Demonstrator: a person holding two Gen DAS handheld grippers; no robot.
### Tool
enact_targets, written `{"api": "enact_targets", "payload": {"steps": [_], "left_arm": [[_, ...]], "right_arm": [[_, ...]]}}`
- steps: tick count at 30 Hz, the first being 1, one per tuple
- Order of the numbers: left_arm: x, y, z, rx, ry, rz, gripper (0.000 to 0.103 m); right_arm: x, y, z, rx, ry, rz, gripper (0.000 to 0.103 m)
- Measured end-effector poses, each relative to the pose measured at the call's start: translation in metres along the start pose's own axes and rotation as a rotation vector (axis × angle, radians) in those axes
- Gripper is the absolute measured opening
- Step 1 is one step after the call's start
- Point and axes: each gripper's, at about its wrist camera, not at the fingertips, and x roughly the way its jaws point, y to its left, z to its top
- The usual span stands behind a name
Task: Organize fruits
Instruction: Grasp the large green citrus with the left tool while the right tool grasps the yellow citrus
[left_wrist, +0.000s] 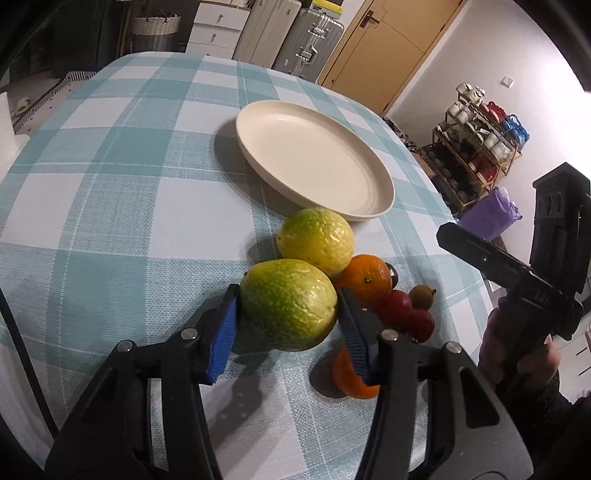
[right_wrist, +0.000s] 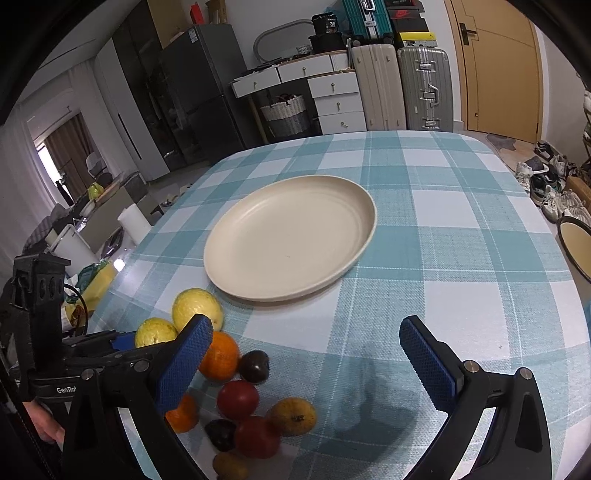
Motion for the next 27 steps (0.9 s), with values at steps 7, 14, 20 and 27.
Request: {"api": "enact_targets", "payload": {"steps": [7, 14, 20, 27], "left_arm": [[-0.016, 0.011, 0.001, -0.021, -0.029, 0.001, 0.049], [-0.028, 0.022, 0.001, -0.033, -0.042, 0.011, 0.049], [-0.037, 0.027, 0.000, -0.030, -0.056, 0.015, 0.049], [-0.044, 0.036, -0.002, -0.046, -0.062, 0.017, 0.049]], "right_arm": [[0.005, 0.015, 0.006, -0.017, 0.007, 0.066, 0.103], [0.017, 0.032, 0.010, -0.029, 0.045, 0.142, 0.103], [0.030, 0.049, 0.012, -0.039, 0.101, 0.220, 0.103], [0.051, 0.067, 0.014, -0.059, 0.177, 0.244, 0.103]]}}
